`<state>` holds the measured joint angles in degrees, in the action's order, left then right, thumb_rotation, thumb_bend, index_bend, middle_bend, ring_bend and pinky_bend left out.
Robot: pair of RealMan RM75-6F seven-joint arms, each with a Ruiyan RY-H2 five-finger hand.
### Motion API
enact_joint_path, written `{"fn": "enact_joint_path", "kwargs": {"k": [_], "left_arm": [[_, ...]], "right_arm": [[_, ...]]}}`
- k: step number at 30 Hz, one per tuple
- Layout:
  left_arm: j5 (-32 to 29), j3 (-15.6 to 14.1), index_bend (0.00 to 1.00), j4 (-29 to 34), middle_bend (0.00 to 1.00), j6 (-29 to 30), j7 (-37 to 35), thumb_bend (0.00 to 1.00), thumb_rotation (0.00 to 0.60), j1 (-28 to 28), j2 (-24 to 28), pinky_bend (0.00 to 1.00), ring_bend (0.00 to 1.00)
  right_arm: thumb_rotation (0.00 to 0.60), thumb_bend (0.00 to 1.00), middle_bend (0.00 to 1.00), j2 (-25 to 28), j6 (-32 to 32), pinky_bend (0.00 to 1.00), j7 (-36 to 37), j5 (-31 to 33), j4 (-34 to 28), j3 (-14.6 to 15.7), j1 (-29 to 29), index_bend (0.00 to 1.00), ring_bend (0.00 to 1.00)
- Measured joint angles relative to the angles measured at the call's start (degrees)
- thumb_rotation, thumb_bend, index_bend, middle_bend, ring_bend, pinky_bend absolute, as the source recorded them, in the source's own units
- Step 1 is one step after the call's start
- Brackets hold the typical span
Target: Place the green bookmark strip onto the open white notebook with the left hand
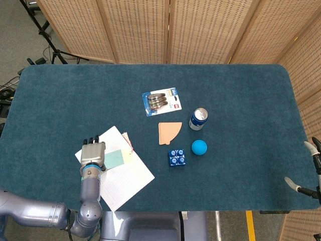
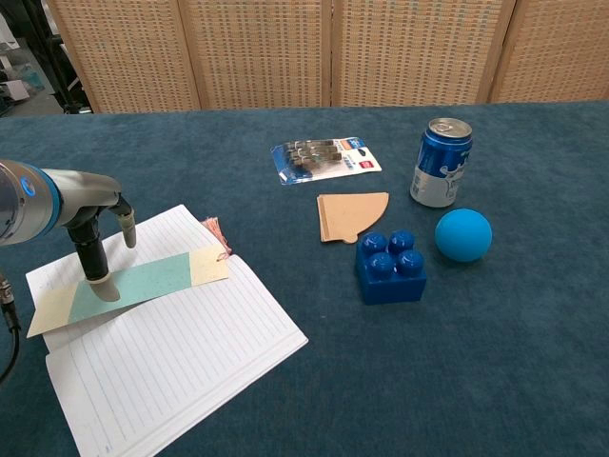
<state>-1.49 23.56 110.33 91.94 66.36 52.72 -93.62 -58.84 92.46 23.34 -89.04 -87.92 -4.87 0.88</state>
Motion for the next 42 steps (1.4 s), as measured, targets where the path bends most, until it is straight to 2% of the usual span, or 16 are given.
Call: {"fn": "enact_joint_path", "kwargs": {"k": [4,7,10,12,15,18,25,29,33,38,42], "left_arm": [[-0.1,0.6,0.20,1.1,0.00,-1.1,-0.6,0.10,0.600,-0.7,2.1,0.00,0.00],[1.9,0.8,0.18,1.8,0.00,-2.4,-2.5,0.20,0.600,-1.4,3.3,0.00,0.00],[6.2,0.1,0.16,2.4,0.00,-3.7,-4.3,0.45,0.600,-2.1,4.6,0.00,0.00],[10.6,-1.1,0.15,2.7,0.00,-5.0,-5.6,0.68,0.600,-2.7,5.9,0.00,0.00],[18.3,-3.3,0.12,3.6,0.00,-8.1,-8.9,0.82,0.600,-4.2,8.7,0.00,0.00],[24.1,-5.0,0.09,5.1,0.00,-13.2,-13.4,0.86,0.600,-5.8,12.6,0.00,0.00],[28.4,-8.3,0.08,8.3,0.00,-27.5,-19.6,0.87,0.600,-7.8,22.1,0.00,0.00],[33.7,-10.5,0.08,8.9,0.00,-35.8,-23.7,0.88,0.600,-8.7,27.0,0.00,0.00],[39.5,-12.6,0.08,8.7,0.00,-42.0,-27.9,0.89,0.600,-9.3,30.1,0.00,0.00],[44.0,-15.4,0.08,7.8,0.00,-49.8,-32.5,0.90,0.600,-9.0,32.8,0.00,0.00],[47.2,-18.1,0.08,6.9,0.00,-53.2,-35.1,0.90,0.600,-7.9,33.8,0.00,0.00]], "right_arm": [[0.600,0.19,0.00,-0.1,0.1,0.00,-0.1,-0.2,0.0,0.0,0.0,0.06,0.00],[0.600,0.18,0.00,-0.1,0.1,0.00,0.0,0.0,0.0,0.0,0.0,0.06,0.00],[0.600,0.18,0.00,-0.1,0.0,0.00,0.1,0.1,0.1,0.0,-0.1,0.06,0.00],[0.600,0.18,0.00,-0.1,-0.1,0.00,0.1,0.2,0.1,-0.1,0.0,0.06,0.00],[0.600,0.18,0.00,-0.1,-0.1,0.00,0.1,0.2,0.0,-0.1,0.0,0.06,0.00],[0.600,0.18,0.00,-0.2,0.0,0.00,0.0,0.1,0.0,-0.1,0.0,0.06,0.00],[0.600,0.18,0.00,-0.2,0.1,0.00,-0.4,0.2,-0.2,-0.2,-0.1,0.06,0.00],[0.600,0.18,0.00,-0.3,0.0,0.00,-0.6,0.4,-0.2,-0.2,-0.1,0.06,0.00],[0.600,0.18,0.00,-0.3,-0.1,0.00,-1.0,0.9,-0.3,-0.4,-0.1,0.06,0.00],[0.600,0.18,0.00,-0.3,-0.1,0.00,-0.8,1.4,-0.3,-0.6,-0.3,0.06,0.00],[0.600,0.18,0.00,-0.3,-0.1,0.00,-0.7,1.4,-0.3,-0.7,-0.3,0.06,0.00]]}}
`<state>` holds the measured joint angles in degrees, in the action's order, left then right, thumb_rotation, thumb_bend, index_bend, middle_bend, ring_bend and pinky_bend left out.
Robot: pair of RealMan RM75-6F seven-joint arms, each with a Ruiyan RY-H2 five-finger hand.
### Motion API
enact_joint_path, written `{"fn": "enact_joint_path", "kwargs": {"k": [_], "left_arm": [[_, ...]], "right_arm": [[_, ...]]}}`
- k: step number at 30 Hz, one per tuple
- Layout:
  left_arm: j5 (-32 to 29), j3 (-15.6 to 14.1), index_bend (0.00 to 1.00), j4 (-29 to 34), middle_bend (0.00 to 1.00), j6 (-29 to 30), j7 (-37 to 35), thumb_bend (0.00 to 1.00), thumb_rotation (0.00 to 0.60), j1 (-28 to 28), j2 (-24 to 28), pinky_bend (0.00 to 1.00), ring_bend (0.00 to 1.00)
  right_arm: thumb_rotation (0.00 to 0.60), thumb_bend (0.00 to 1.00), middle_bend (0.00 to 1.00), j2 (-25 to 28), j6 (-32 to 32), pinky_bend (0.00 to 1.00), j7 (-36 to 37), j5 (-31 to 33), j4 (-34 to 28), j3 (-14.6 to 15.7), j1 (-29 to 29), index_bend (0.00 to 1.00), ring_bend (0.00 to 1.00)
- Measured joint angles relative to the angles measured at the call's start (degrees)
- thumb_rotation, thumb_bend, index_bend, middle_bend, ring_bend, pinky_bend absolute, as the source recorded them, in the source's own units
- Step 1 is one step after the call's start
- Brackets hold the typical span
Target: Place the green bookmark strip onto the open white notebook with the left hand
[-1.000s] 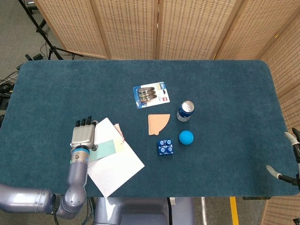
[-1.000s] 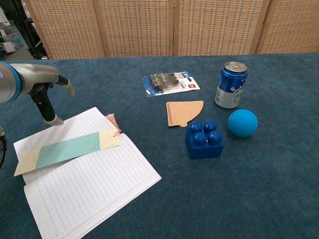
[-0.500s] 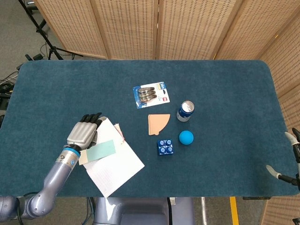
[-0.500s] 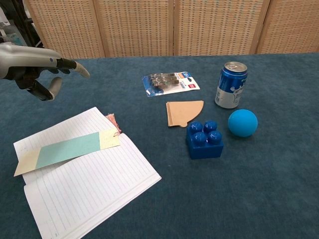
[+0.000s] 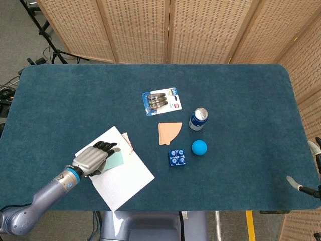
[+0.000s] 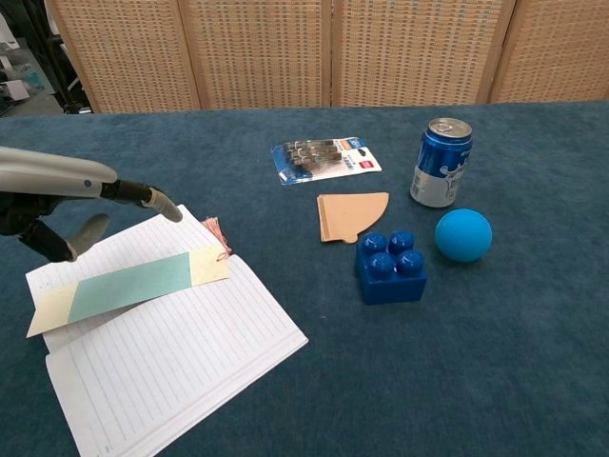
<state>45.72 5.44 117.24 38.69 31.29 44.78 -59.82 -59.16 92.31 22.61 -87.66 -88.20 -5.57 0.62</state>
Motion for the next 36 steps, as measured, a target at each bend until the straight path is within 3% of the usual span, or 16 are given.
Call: {"fn": "enact_joint_path", "kwargs": {"k": [20,36], "left_arm": [[-0.1,-7.5,0.08,-2.9,0.00,-1.4,-2.4,0.90,0.600,7.0,-4.2,0.00,0.00],[-3.2,-10.9,0.08,-3.3,0.00,-0.2,-3.0,0.91,0.600,9.9,-4.5,0.00,0.00]], "right_arm": [[0.600,0.18,0.00,0.0,-0.4,0.00,0.3,0.2,0.1,-0.1,0.0,0.06,0.00],[0.600,0.18,0.00,0.0,-0.3,0.00,-0.1,0.0,-0.3,-0.1,0.0,0.06,0.00]]}}
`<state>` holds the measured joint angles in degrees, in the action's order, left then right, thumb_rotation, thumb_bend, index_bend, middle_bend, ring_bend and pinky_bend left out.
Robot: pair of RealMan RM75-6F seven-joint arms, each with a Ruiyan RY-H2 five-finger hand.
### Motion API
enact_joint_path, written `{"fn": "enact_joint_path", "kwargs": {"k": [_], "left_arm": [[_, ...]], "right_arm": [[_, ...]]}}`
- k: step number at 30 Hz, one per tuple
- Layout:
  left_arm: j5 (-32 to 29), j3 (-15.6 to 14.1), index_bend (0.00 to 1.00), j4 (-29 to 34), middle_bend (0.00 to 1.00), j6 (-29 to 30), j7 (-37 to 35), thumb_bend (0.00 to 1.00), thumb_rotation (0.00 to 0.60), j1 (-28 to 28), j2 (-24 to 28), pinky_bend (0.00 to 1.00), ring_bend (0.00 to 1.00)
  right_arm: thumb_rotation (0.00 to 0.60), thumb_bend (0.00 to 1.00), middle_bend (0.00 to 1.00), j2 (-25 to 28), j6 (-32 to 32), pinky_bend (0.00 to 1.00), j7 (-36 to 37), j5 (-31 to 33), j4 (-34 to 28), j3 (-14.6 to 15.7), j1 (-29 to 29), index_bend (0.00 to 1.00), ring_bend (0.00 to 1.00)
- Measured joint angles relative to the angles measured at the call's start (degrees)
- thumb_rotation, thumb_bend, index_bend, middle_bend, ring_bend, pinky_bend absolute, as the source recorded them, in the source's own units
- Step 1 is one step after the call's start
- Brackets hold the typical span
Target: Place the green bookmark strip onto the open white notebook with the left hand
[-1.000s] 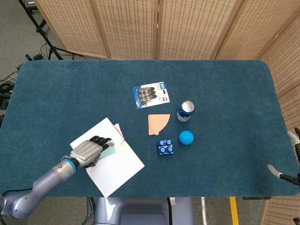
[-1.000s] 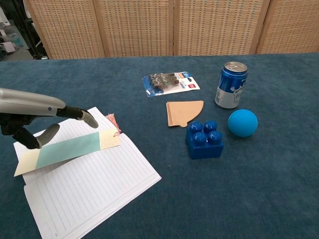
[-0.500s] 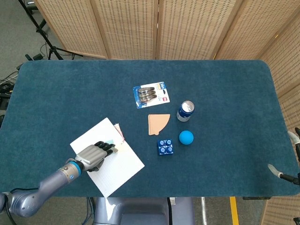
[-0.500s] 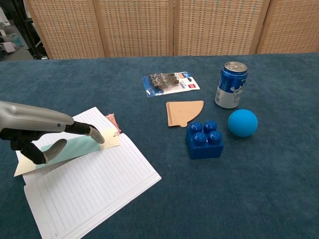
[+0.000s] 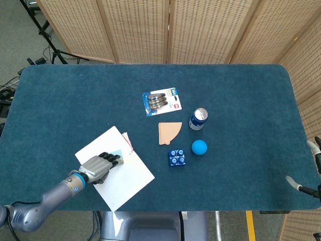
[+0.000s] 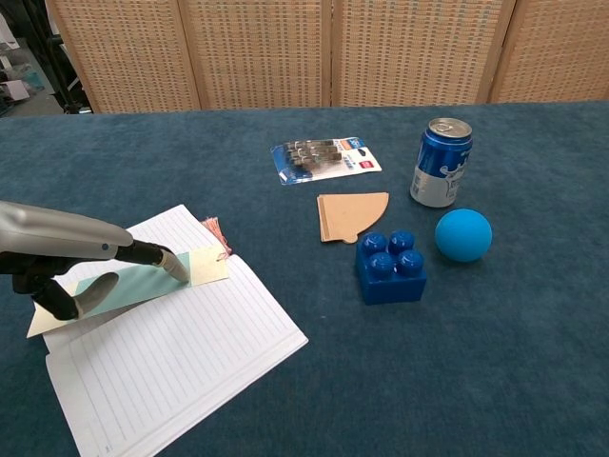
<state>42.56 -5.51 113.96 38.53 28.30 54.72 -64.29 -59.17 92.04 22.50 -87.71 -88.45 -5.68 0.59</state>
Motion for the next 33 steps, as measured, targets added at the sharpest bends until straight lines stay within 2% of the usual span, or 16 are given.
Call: {"fn": "enact_joint_path", "kwargs": {"k": [18,33], "left_arm": [[-6.5,-3.8,0.08,-0.2,0.00,3.1,1.3,0.90,0.600,4.4,-1.0,0.00,0.00],[-9.9,-4.2,0.08,-0.9,0.00,7.0,1.5,0.90,0.600,5.3,-2.8,0.00,0.00]], "right_arm": [[0.600,0.18,0.00,0.0,-0.1,0.00,0.0,-0.1,0.0,0.0,0.0,0.06,0.00],[0.600,0.18,0.00,0.0,0.0,0.00,-0.2,-0.3,-0.1,0.1,0.0,0.06,0.00]]}}
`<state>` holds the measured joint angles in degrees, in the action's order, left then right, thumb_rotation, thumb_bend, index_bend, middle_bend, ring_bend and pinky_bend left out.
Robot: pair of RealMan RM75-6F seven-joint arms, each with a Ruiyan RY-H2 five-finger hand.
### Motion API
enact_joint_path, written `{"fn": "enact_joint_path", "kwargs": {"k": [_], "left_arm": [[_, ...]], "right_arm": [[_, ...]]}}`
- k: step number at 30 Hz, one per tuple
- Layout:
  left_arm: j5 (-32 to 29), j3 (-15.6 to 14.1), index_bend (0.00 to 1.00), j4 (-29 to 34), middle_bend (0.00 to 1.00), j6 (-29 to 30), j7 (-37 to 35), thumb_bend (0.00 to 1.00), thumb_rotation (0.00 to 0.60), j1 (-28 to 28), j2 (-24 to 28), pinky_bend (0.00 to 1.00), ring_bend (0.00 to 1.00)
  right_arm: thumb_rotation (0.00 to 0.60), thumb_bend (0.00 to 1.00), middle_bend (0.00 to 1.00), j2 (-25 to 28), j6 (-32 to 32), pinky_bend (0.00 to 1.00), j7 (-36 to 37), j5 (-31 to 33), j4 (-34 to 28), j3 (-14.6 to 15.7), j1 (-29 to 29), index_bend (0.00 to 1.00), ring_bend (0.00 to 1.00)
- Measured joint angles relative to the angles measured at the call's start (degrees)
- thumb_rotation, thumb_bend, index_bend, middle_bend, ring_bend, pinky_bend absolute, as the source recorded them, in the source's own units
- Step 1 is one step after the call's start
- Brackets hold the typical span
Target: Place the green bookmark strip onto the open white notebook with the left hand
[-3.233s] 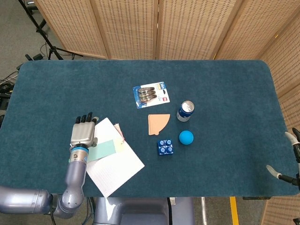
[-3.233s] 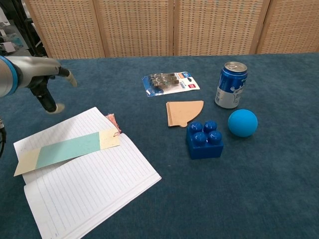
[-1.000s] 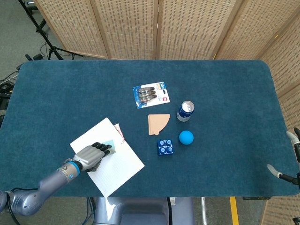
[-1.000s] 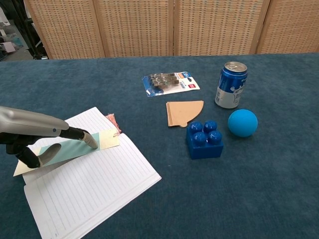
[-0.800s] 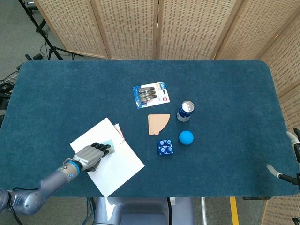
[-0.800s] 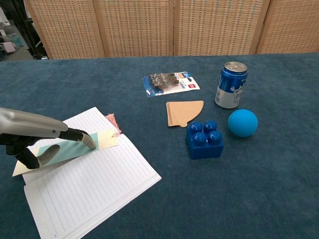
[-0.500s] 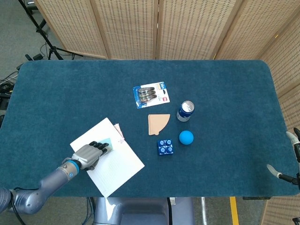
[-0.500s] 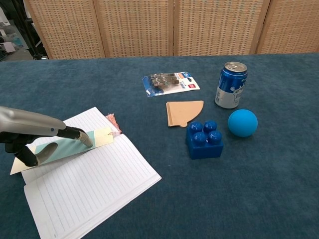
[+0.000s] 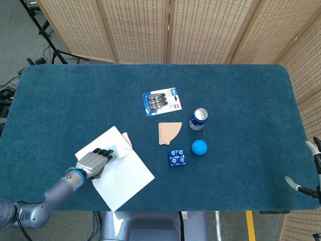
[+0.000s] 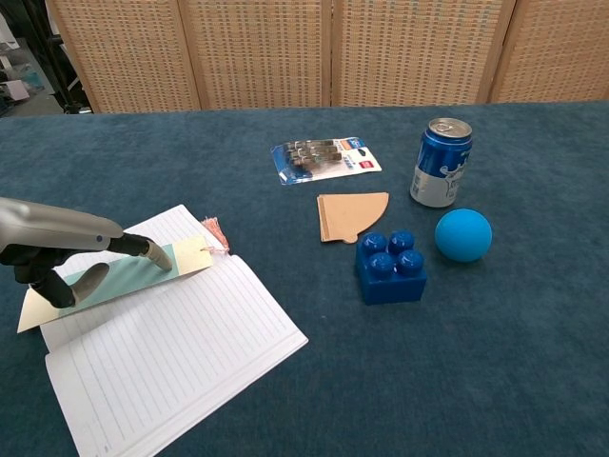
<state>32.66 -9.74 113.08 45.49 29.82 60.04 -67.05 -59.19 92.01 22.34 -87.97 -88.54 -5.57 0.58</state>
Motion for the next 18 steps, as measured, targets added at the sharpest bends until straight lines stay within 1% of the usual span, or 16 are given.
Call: {"fn": "enact_joint_path", "kwargs": {"k": [18], "left_arm": [[-1.8,1.0,0.08,-1.7,0.00,1.3,-0.2,0.90,0.600,0.9,-3.3,0.00,0.00]], "right_arm": [[0.600,0.18,0.00,0.1,0.5,0.00,0.7,-0.2,0.2,0.0,-0.2,0.06,0.00]]}}
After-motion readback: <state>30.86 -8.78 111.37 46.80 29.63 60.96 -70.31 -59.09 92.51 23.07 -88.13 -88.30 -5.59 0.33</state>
